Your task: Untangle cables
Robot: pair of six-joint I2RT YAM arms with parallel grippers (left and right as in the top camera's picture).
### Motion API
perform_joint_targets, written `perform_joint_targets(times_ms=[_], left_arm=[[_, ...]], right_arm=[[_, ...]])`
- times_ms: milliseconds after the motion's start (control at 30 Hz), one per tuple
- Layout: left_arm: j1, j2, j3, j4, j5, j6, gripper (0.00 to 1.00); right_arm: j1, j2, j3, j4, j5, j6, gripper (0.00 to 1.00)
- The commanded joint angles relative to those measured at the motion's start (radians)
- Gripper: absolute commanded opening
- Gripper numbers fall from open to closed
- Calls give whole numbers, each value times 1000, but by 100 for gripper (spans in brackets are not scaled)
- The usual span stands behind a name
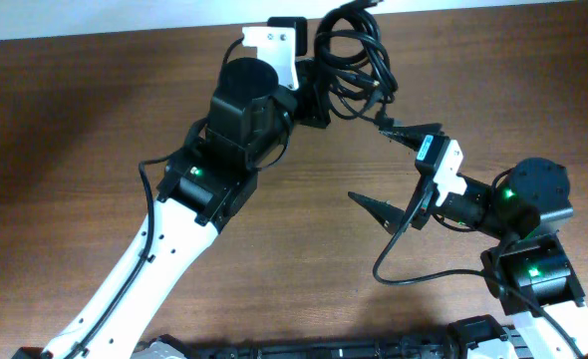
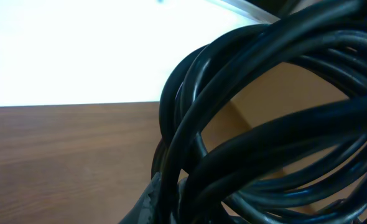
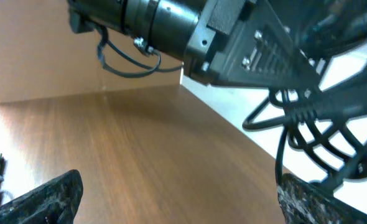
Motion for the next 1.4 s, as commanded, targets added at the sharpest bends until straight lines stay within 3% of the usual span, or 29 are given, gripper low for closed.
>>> perform_joint_targets(times_ms=[0,367,633,933,1200,1367], left_arm=[[3,-34,8,19,145,-15,0],[3,-34,8,41,269,2,0],[3,-34,8,44,273,3,0],[3,-34,8,58,430,44,0],[3,-34,8,56,432,44,0],[3,-34,8,56,428,44,0]], right_arm=[[5,-8,11,36,-41,-23,100],[5,-9,11,56,154,-22,100],[5,-9,11,56,240,-23,100],[5,-9,11,63,266,-22,100],[5,-9,11,87,224,-18,99],[5,-9,11,91,181,-18,63]])
